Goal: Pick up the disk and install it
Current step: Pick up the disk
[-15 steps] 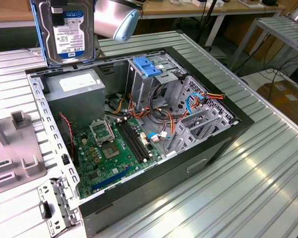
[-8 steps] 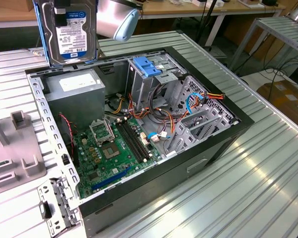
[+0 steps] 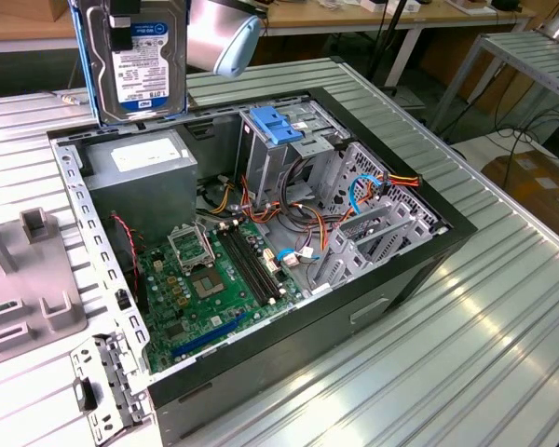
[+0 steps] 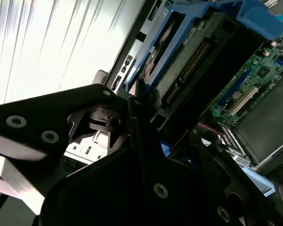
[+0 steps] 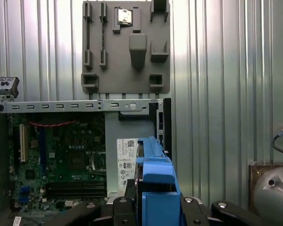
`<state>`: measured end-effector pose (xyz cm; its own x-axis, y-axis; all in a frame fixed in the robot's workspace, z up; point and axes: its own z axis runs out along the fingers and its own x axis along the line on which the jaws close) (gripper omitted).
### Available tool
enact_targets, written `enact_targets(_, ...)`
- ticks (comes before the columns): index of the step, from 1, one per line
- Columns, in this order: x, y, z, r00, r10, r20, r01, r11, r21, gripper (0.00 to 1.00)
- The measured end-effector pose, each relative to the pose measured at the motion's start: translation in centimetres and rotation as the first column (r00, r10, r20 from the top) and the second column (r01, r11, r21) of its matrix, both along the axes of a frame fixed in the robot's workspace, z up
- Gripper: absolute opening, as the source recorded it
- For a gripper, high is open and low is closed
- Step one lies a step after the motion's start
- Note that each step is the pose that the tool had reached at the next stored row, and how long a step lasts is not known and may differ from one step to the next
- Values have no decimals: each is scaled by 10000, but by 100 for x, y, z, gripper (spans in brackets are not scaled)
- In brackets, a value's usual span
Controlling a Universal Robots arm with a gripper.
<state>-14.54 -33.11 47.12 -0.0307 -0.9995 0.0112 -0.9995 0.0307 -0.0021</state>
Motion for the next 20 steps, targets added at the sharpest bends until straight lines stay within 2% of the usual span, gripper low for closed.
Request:
enact_targets(18,213,-63,-3,10000,0,-1,0,10000,0,36)
enact_targets(19,252,-73,-3,10000,0,0,0,10000,0,36)
enact_targets(20,380,-111,-4,10000,-1,0,1,10000,0,36)
